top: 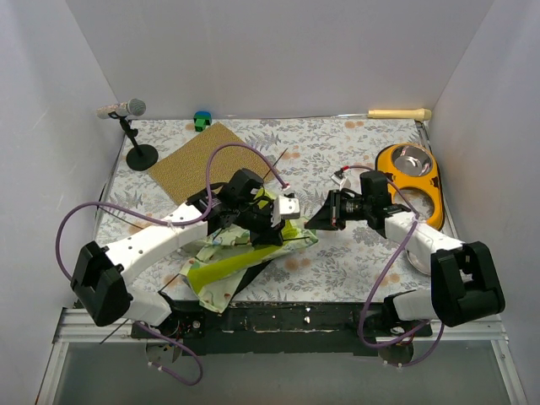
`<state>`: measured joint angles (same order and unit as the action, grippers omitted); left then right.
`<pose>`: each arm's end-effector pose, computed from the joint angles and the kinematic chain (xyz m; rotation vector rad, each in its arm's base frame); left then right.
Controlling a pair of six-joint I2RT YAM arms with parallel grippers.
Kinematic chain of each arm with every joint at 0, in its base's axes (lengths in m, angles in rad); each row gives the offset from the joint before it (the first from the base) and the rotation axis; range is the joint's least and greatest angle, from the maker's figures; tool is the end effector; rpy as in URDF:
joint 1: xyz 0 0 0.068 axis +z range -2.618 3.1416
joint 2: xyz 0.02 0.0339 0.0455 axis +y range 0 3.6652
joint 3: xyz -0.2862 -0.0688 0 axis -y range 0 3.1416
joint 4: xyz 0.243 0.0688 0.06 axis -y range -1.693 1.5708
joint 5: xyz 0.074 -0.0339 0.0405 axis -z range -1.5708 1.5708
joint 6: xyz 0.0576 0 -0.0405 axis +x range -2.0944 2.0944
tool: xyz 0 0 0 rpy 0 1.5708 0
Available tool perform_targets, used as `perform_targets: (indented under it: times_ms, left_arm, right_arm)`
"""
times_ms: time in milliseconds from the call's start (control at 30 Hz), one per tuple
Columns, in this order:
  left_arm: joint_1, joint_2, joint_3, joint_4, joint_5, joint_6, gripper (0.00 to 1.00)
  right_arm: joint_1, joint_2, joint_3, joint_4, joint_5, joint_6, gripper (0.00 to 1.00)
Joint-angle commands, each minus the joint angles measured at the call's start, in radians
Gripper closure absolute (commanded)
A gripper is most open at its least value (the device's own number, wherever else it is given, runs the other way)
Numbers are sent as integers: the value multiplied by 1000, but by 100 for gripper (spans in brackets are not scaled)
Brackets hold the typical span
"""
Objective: Set up the pet tent
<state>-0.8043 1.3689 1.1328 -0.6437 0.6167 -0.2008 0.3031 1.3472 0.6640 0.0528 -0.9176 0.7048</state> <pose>0.1772 -0.2320 0.3021 1.0502 2.3779 -1.1686 0.2449 0.1245 0.2215 -0.1059 2.3455 1.5438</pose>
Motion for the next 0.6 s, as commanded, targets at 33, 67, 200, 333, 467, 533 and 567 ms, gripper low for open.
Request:
perform_targets:
  times_ms: [33,67,200,333,467,533,567]
  left_arm:
    - [25,19,-9,-82,-67,-2,100]
    - [25,28,8,-77,-58,0,100]
    - [5,96,110,-74,-43,-18,100]
    - [-12,114,117,-41,-41,-25,100]
    - [-13,119,114,-30,-44,-55,100]
    - [-13,116,116,-16,-38,-69,100]
    - [-13,117,113,-10,-38,-75,100]
  right_arm:
    - [-16,-49,98,-131,25,-114,99]
    - [-22,-59,106,-155,23,-132,99]
    - [-67,-91,143,-313,29,-232,99]
    - [-131,-118,151,-405,22,-307,99]
    - [-148,-138,164,-458,46,-358,99]
    - [-150,-154,163,-456,65,-360,99]
    - [-148,-158,161,-452,71,-363,99]
